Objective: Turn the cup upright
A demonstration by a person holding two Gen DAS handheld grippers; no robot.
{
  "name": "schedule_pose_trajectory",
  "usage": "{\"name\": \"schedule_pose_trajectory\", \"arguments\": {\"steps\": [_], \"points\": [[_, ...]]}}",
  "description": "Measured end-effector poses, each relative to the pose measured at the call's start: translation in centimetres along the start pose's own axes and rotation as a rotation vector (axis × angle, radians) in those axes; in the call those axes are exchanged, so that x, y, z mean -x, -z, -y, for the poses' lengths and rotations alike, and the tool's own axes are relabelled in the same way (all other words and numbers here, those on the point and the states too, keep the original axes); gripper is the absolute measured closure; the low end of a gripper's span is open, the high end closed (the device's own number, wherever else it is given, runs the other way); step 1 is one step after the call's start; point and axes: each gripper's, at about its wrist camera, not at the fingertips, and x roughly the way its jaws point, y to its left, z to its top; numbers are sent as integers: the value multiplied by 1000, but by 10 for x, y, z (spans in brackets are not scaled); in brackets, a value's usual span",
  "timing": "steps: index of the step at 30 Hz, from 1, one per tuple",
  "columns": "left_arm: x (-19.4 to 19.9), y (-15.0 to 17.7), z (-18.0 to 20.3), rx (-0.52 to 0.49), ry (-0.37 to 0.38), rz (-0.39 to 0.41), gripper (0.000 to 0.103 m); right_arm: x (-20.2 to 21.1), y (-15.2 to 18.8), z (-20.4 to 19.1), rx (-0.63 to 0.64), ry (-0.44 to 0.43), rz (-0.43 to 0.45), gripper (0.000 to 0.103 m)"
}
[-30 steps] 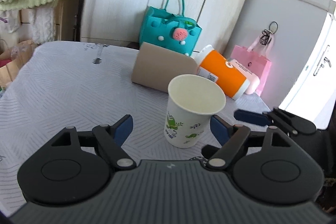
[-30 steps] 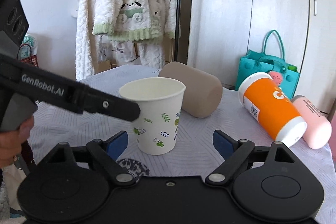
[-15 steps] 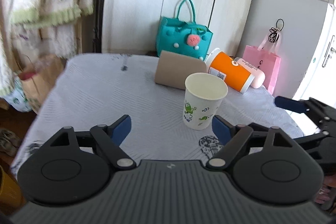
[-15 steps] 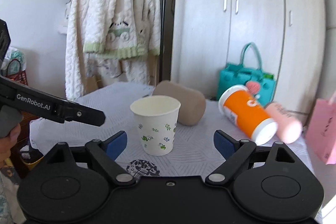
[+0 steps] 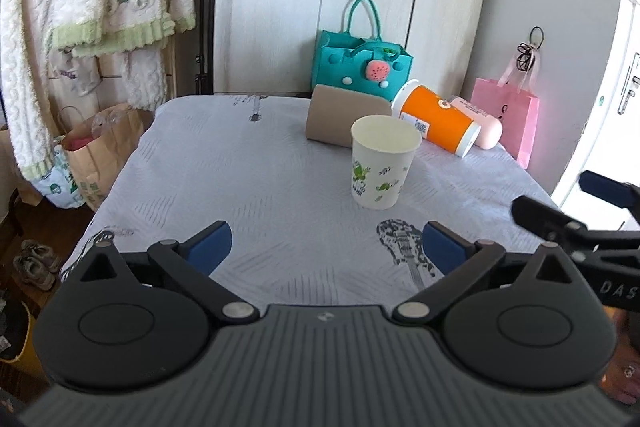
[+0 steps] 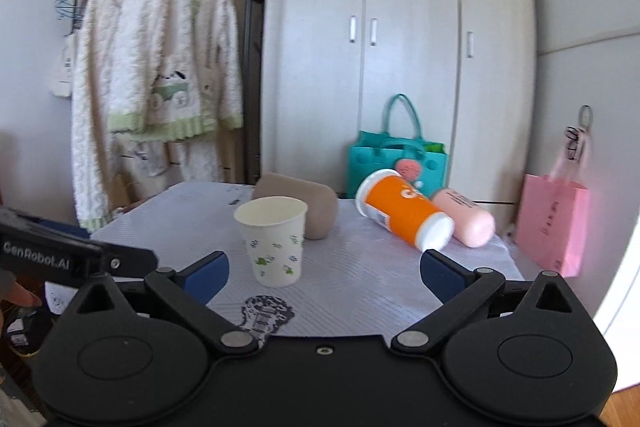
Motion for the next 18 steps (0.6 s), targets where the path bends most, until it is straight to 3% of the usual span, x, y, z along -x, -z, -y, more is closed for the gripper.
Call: {"name": "schedule_pose_trajectory", "arguments": {"steps": [9,18], "points": [[7,10,0,7,-63,-29,0,15,9,-4,0,82,-7,0],[19,15,6,-13,-88,-9,0,17,12,-5,-22,91,-31,0]]}}
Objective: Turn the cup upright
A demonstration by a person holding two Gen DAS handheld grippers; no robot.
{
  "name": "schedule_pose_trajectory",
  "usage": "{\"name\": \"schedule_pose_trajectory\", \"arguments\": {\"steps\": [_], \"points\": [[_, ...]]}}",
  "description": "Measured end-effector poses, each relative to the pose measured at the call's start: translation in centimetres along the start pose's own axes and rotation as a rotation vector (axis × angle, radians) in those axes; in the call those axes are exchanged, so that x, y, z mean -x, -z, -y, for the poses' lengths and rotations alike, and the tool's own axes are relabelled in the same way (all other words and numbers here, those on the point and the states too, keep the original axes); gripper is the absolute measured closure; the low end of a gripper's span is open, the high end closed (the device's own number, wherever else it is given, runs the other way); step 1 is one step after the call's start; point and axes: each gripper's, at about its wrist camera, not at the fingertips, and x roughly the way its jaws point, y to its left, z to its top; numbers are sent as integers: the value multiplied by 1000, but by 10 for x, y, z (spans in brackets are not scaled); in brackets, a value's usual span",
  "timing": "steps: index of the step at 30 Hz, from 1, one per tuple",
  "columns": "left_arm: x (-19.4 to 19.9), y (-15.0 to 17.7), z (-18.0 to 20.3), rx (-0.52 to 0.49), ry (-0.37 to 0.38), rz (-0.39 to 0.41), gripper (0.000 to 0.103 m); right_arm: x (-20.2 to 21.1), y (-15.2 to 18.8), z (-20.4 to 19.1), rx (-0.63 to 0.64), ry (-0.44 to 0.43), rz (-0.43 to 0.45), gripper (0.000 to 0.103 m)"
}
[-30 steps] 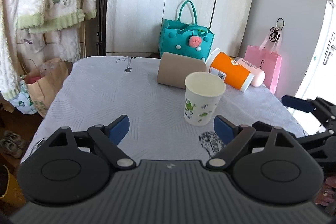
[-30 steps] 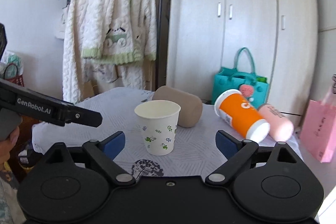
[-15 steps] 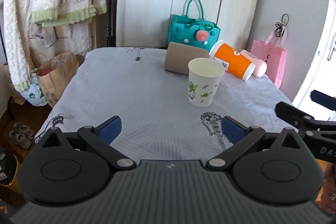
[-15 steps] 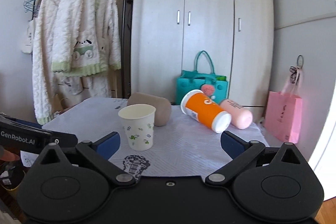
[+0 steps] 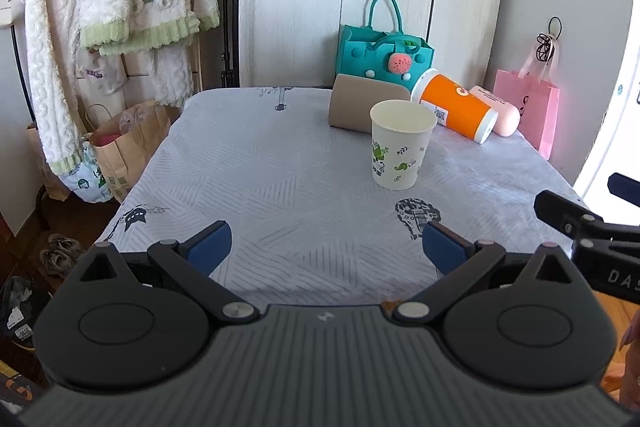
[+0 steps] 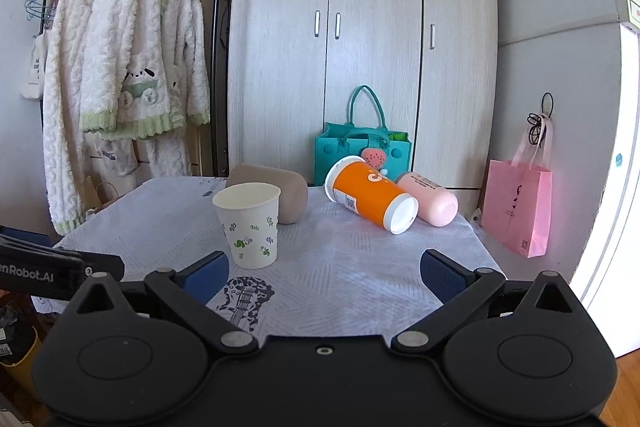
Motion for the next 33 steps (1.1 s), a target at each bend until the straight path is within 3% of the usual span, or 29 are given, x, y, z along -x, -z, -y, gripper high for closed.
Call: {"name": "schedule_pose_trajectory", "arguments": {"steps": [7,33], "points": [[-3,3,0,-3,-48,38,0,-1,4,1,-18,19,-16,0],[-10,9,2,-19,-101,0,0,-7,11,4,-27,81,-54,0]]}}
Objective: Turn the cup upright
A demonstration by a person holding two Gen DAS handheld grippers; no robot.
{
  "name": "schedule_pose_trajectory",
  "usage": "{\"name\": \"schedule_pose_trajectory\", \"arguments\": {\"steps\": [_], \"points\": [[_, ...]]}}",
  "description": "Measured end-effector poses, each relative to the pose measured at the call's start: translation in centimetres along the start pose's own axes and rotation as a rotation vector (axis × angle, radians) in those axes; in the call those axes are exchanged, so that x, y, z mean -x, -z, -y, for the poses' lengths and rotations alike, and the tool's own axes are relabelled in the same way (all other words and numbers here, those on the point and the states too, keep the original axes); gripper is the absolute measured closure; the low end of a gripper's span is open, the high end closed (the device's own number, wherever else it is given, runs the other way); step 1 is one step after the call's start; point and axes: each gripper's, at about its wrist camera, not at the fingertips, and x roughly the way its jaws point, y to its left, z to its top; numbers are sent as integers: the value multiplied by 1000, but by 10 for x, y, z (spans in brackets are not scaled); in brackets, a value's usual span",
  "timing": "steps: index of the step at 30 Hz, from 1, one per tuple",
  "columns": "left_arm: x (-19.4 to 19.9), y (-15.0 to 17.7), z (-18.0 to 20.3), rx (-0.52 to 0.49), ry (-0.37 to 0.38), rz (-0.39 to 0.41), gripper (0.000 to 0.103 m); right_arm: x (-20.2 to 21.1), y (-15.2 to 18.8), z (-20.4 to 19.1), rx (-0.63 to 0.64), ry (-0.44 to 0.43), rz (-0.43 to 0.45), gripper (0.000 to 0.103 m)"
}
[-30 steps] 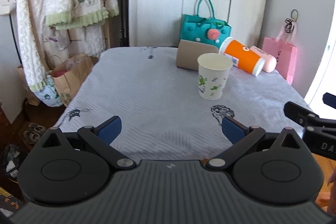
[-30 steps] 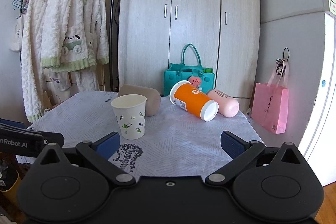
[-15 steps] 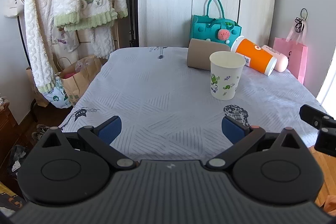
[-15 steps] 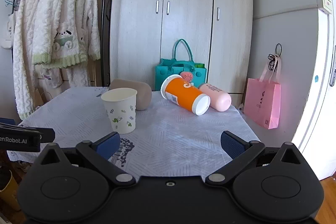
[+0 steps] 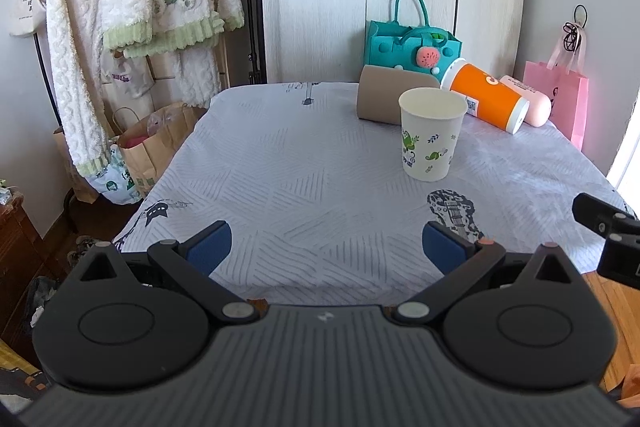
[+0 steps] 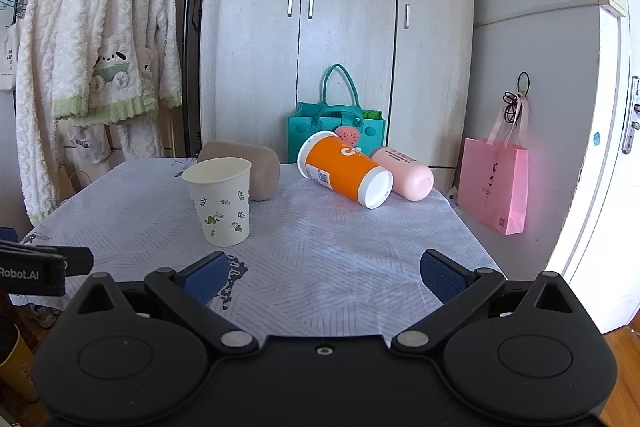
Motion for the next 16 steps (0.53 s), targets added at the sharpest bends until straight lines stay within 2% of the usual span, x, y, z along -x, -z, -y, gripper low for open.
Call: {"name": "schedule_pose_trajectory", "arguments": {"steps": [16], "points": [[0,0,0,-3,-3,-4,0,-2,0,6,-24,26,-8,0]]}}
